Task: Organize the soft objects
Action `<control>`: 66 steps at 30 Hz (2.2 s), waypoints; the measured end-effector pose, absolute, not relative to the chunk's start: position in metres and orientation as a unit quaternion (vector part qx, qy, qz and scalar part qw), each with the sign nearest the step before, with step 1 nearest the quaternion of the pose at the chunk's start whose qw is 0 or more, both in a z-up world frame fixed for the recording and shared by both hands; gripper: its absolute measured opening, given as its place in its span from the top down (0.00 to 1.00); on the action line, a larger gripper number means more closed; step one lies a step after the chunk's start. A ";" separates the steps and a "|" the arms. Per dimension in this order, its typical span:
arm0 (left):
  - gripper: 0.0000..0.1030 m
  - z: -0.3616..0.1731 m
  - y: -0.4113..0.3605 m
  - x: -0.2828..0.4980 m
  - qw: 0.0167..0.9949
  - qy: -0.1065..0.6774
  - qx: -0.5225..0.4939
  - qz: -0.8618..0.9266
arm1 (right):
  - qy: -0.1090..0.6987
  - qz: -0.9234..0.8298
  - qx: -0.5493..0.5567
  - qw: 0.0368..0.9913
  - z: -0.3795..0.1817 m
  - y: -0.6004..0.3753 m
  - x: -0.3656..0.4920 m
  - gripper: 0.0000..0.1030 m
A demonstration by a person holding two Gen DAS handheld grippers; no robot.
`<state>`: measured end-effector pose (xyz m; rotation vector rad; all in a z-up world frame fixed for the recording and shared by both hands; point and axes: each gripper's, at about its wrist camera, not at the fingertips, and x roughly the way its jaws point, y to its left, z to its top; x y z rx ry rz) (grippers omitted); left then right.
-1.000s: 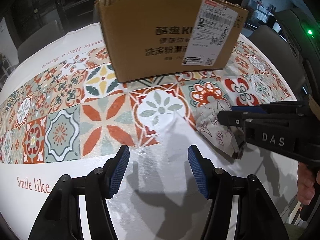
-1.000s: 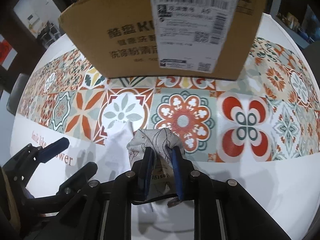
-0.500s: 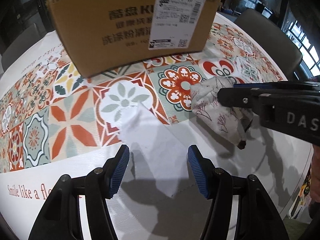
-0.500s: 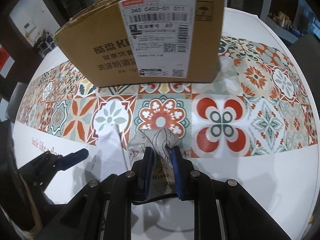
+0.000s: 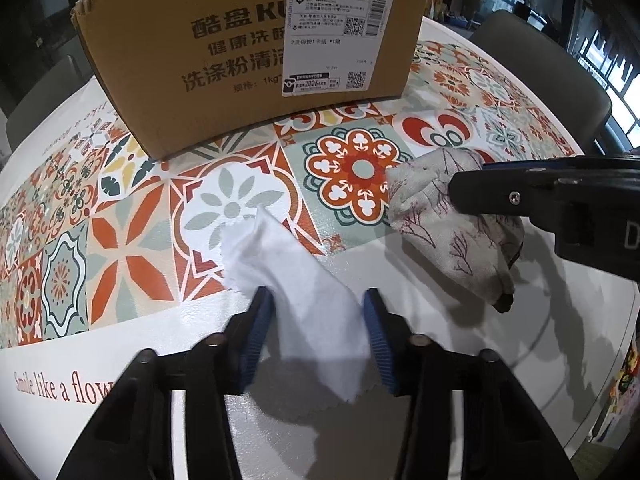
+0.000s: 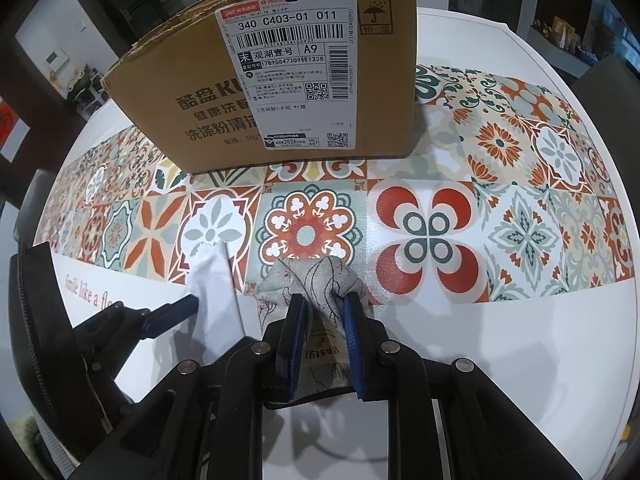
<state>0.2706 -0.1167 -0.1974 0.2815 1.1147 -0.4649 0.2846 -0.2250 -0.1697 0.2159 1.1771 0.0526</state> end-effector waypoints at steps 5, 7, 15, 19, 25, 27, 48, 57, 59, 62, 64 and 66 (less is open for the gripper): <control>0.88 -0.196 -0.111 0.273 0.819 0.522 0.113 -0.211 | 0.552 0.033 0.100 0.827 -0.167 -0.222 0.284 0.79; 0.92 -0.196 -0.105 0.275 0.817 0.527 0.095 -0.212 | 0.550 0.037 0.098 0.828 -0.166 -0.221 0.284 0.79; 0.93 -0.176 -0.092 0.272 0.833 0.509 0.068 -0.204 | 0.540 0.054 0.096 0.834 -0.158 -0.214 0.285 0.79; 0.93 -0.158 -0.084 0.271 0.847 0.491 0.059 -0.197 | 0.530 0.059 0.100 0.840 -0.149 -0.214 0.285 0.79; 0.93 -0.134 -0.078 0.269 0.864 0.462 0.054 -0.195 | 0.510 0.064 0.103 0.851 -0.132 -0.212 0.284 0.79; 0.93 -0.127 -0.077 0.269 0.868 0.454 0.051 -0.195 | 0.502 0.064 0.101 0.857 -0.125 -0.212 0.283 0.79; 0.93 -0.038 -0.071 0.267 0.925 0.322 0.059 -0.192 | 0.408 0.061 0.105 0.905 -0.051 -0.214 0.274 0.79; 0.93 -0.011 -0.069 0.277 0.936 0.284 0.053 -0.200 | 0.369 0.058 0.107 0.922 -0.023 -0.216 0.277 0.79; 0.93 -0.006 -0.069 0.280 0.938 0.277 0.053 -0.200 | 0.362 0.059 0.106 0.924 -0.017 -0.215 0.278 0.79; 0.93 0.000 -0.068 0.284 0.941 0.266 0.055 -0.201 | 0.351 0.058 0.106 0.929 -0.009 -0.215 0.281 0.79; 0.93 0.005 -0.069 0.288 0.943 0.258 0.057 -0.201 | 0.345 0.058 0.106 0.931 -0.005 -0.216 0.283 0.79; 0.93 0.010 -0.070 0.290 0.945 0.250 0.058 -0.201 | 0.338 0.058 0.105 0.933 0.000 -0.216 0.286 0.79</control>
